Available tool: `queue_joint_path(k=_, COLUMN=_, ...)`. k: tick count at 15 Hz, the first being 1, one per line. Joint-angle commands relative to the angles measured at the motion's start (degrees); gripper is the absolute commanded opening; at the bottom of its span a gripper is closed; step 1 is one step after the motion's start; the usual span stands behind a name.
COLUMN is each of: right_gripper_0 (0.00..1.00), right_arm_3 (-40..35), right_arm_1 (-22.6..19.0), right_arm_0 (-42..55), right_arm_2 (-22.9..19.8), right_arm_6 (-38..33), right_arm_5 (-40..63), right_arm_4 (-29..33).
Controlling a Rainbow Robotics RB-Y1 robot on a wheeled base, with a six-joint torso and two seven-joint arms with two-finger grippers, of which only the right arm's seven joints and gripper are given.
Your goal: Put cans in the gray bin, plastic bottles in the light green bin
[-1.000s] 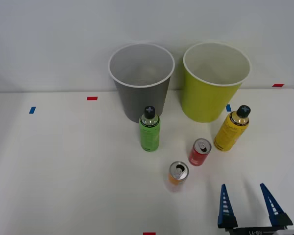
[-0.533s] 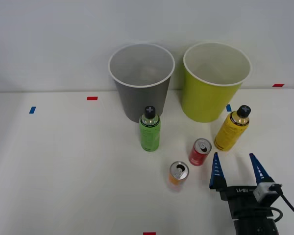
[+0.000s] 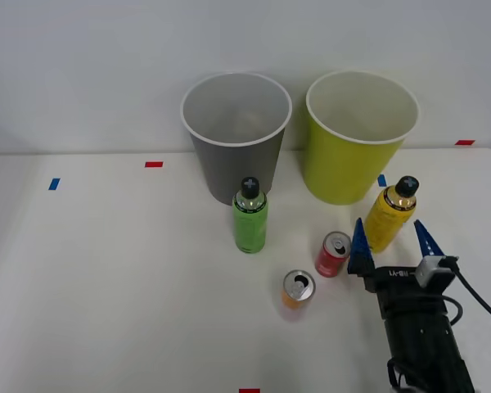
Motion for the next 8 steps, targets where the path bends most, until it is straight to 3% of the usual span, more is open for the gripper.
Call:
queue_joint_path(k=1, right_gripper_0=1.00, right_arm_3=0.0, right_arm_1=0.1, right_arm_0=-2.2, right_arm_2=-1.2, right_arm_6=1.0, right_arm_5=3.1, right_arm_4=0.4)
queue_joint_path(k=8, right_gripper_0=1.00, right_arm_3=0.0, right_arm_1=-1.0, right_arm_0=-5.5, right_arm_2=-2.5, right_arm_6=1.1, right_arm_5=8.4, right_arm_4=-0.5)
